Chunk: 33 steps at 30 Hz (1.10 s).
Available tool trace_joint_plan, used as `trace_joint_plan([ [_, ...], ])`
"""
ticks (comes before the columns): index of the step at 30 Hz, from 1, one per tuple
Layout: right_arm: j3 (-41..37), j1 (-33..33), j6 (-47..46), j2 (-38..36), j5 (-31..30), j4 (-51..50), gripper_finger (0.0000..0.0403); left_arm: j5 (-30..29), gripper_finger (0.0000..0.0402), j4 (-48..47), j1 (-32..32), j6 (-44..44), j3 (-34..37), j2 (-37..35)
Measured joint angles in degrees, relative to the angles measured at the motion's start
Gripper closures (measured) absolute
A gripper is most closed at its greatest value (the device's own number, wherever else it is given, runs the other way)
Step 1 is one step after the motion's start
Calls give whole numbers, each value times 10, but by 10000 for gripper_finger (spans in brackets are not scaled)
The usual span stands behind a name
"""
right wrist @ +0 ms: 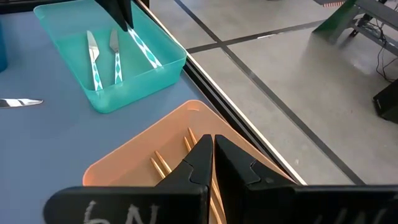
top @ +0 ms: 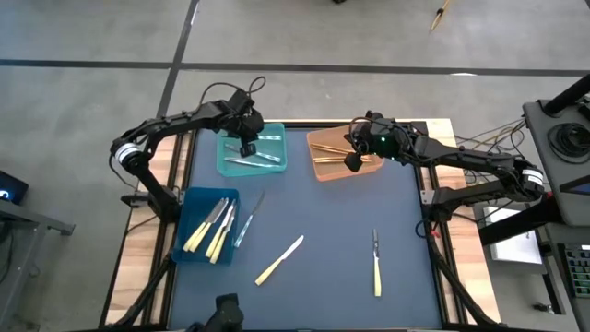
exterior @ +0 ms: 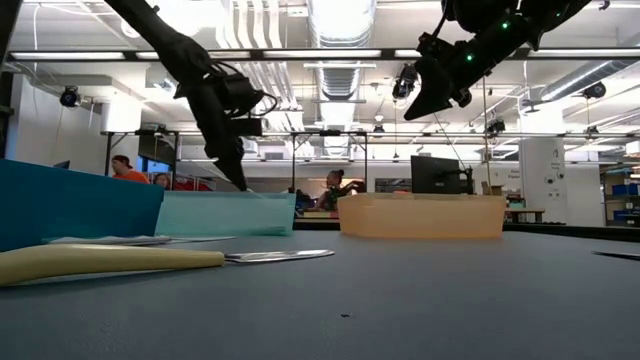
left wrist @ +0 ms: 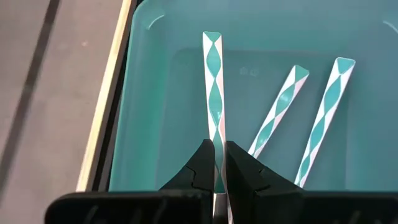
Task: Sort silverware by color (type)
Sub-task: Put the white knife into the light blue bin
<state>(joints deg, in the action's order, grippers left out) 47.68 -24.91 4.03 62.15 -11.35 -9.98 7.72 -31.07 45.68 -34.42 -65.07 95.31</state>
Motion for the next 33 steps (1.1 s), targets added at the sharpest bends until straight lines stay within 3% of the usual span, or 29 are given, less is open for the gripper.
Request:
trace_joint_plan([
  [8, -1, 0, 0, 0, 0, -1, 394, 38, 399, 30, 17, 4, 16, 0],
  [27, -1, 0, -1, 0, 0, 0, 394, 38, 398, 154, 17, 7, 95, 0],
  [33, -1, 0, -2, 0, 0, 0, 394, 33, 373, 155, 17, 16, 101, 0],
])
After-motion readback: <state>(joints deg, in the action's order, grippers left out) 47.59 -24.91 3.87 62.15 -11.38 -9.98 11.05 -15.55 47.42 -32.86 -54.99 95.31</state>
